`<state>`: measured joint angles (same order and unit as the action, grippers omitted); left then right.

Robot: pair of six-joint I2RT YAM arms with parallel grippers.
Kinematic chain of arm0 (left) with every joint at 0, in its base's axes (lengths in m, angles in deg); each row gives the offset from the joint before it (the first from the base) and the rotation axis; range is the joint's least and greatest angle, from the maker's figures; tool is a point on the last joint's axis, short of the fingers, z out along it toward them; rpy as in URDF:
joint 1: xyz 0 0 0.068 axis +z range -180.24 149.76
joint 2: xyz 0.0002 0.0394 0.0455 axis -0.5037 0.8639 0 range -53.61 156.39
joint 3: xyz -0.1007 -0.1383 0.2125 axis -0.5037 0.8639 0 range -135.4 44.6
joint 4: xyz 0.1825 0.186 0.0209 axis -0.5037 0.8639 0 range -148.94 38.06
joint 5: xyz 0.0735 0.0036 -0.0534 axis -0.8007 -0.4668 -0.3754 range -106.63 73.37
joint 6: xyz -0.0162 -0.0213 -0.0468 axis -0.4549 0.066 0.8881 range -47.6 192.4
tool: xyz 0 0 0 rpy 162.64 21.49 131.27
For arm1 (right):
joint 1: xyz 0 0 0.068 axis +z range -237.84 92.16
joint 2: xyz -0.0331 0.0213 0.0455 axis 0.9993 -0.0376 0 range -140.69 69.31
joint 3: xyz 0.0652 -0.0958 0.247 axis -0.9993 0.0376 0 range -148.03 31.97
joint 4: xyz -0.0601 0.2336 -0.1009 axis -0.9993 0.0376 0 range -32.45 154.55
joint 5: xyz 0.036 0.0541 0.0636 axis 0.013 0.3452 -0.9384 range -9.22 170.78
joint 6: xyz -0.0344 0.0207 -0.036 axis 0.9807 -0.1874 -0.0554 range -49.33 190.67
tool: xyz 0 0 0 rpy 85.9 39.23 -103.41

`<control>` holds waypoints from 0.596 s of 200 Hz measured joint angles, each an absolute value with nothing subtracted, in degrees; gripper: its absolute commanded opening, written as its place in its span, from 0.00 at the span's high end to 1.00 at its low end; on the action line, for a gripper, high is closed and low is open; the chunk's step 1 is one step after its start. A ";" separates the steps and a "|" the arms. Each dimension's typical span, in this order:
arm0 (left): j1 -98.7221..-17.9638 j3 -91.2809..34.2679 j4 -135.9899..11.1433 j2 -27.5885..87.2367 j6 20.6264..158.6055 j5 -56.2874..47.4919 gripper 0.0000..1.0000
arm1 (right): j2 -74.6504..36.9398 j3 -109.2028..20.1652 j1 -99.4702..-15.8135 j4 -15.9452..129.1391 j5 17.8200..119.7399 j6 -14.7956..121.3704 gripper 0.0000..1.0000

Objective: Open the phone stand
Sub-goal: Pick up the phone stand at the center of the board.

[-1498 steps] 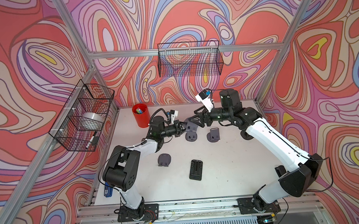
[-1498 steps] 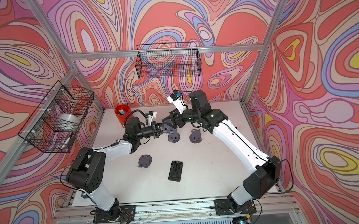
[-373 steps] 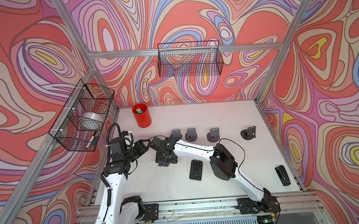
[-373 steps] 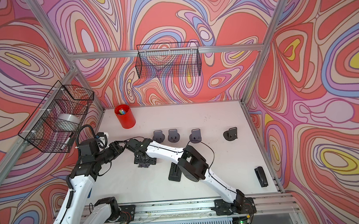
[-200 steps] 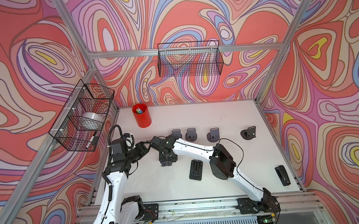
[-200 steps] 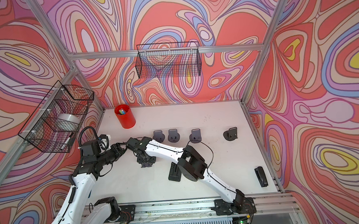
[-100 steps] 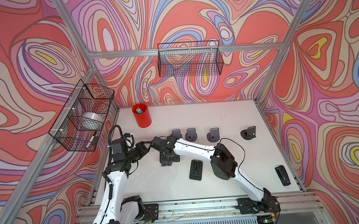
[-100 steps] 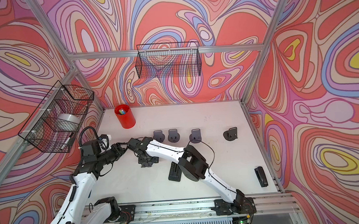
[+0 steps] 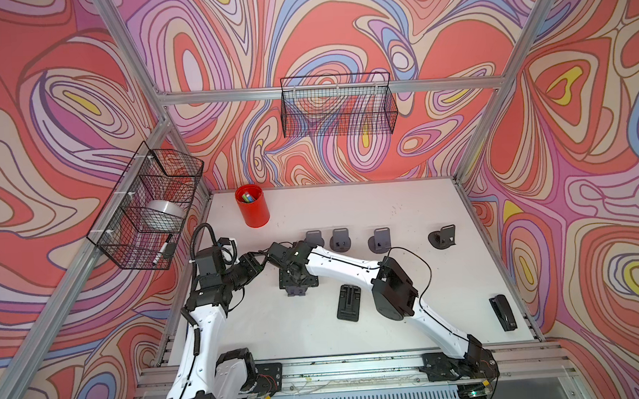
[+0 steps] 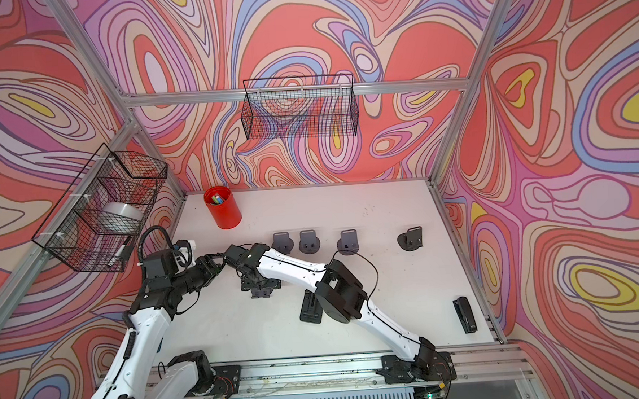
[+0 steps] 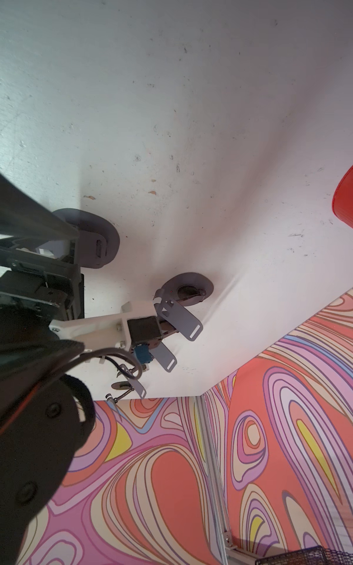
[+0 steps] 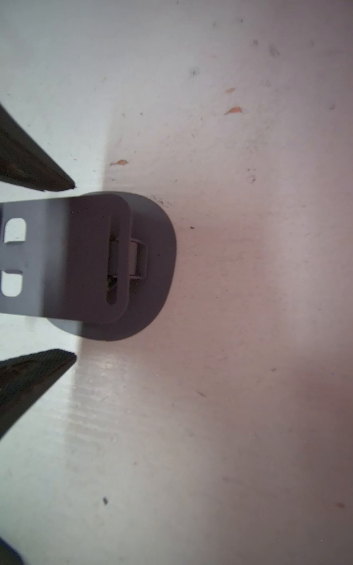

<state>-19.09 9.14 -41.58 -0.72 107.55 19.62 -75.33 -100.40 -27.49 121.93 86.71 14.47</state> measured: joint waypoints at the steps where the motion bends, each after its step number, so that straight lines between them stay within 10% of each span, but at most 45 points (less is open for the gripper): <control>1: -19.04 9.14 -41.58 -0.72 107.55 19.62 0.51 | -75.44 -100.51 -27.49 121.95 86.71 14.47 0.19; 119: -17.16 9.14 -41.69 -0.88 107.71 21.37 0.50 | -72.55 -93.98 -27.51 123.00 88.70 14.36 0.65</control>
<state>-17.16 9.14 -41.69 -0.88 107.71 21.37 -72.55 -93.98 -27.51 123.00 88.70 14.36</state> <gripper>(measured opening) 0.493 0.605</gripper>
